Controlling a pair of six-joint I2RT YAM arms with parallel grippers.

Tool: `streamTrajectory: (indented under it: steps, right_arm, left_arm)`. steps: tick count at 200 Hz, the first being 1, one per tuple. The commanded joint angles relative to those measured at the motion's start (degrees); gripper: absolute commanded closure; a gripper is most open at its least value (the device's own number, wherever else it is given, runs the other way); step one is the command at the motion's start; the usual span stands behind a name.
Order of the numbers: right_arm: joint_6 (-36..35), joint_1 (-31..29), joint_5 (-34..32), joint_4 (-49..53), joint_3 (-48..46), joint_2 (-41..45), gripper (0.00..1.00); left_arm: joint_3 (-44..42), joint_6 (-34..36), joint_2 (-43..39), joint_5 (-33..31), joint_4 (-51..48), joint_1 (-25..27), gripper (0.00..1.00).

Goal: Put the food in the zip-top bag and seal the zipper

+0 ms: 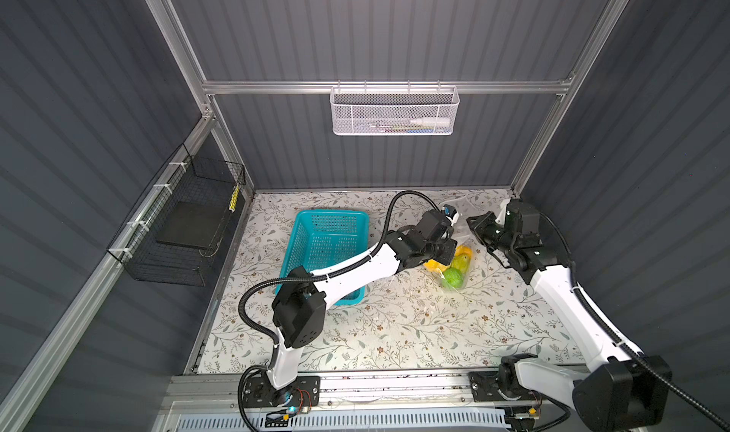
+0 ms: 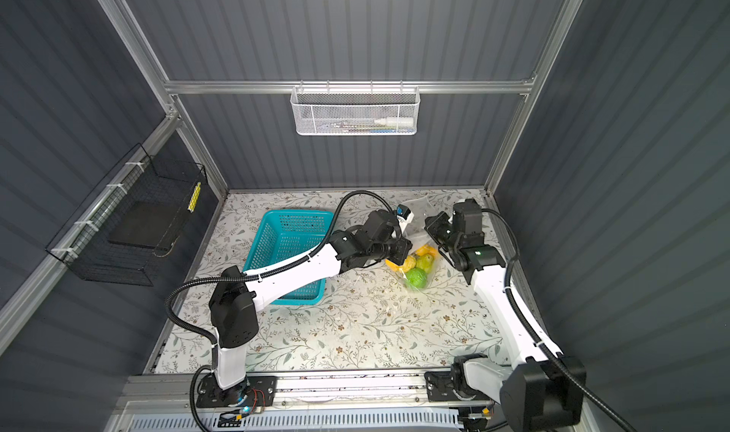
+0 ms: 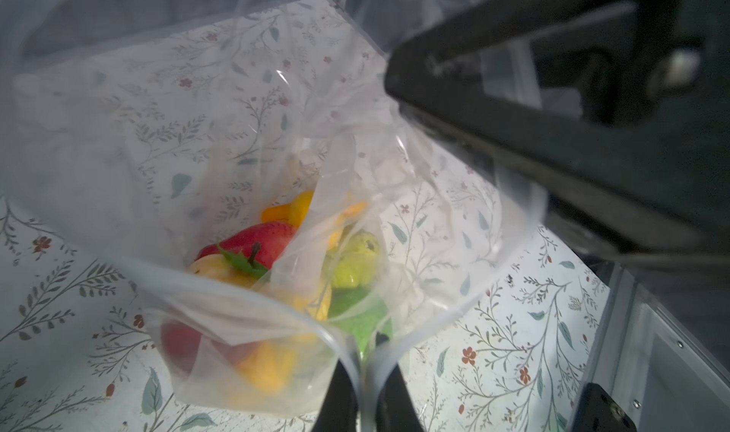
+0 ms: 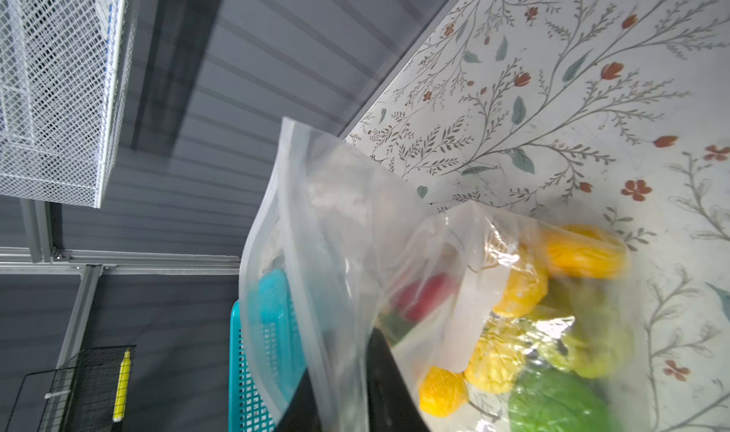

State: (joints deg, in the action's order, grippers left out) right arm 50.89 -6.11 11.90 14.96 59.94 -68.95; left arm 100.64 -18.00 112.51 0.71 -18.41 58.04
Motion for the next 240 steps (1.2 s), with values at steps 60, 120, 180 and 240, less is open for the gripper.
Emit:
streamTrajectory:
  steps: [60,120,180,240]
  right_arm:
    - [-14.44,5.23,11.56,13.79,15.93,-7.71,0.35]
    - [-13.36,5.15,9.64,14.41,21.12,-15.74,0.27]
    - [-13.74,4.23,9.89,16.93,31.23,-26.37,0.28]
    - [-14.71,2.02,5.67,20.19,32.93,-29.43,0.55]
  left_arm:
    - [-1.55,4.46,-1.76,10.38,0.52,0.30,1.00]
    - [-1.44,4.61,-1.17,11.93,0.99,0.58,1.00]
    - [-1.07,6.16,-0.59,12.09,-0.19,1.21,1.00]
    - [-1.14,7.00,-1.70,9.08,-1.27,1.29,1.00]
